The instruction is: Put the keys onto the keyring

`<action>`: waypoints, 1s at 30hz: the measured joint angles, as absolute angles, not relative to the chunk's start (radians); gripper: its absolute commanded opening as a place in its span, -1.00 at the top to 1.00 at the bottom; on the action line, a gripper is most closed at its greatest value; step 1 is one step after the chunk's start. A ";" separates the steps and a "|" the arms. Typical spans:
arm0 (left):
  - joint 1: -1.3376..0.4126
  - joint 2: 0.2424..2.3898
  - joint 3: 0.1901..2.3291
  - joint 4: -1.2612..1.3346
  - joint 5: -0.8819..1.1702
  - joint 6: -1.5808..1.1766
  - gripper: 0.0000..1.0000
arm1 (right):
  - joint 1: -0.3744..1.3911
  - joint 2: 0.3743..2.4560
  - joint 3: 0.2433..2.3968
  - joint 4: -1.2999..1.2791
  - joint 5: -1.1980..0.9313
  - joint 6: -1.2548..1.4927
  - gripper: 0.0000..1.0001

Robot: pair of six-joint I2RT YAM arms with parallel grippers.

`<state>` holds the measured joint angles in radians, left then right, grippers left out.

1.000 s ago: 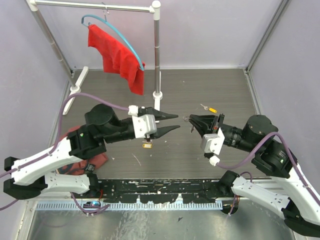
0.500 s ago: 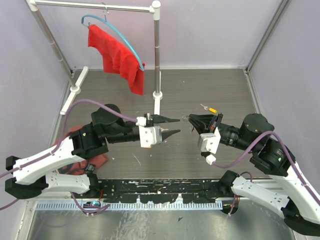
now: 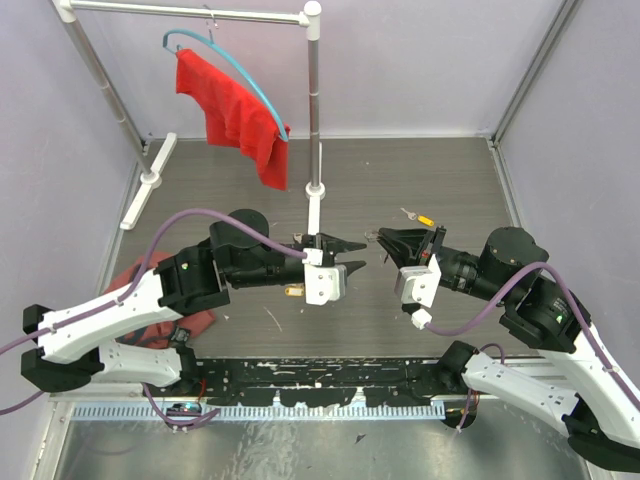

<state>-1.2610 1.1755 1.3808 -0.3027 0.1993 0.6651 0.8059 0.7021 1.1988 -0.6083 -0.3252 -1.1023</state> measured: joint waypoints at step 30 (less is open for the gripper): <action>-1.262 1.194 1.368 -0.107 0.121 0.452 0.33 | 0.806 0.683 1.192 -0.595 -0.306 -1.226 0.98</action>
<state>-1.2625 1.1942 1.3678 -0.1070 0.1215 0.4519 0.8059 0.6827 1.1919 -0.5949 -0.3058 -1.2259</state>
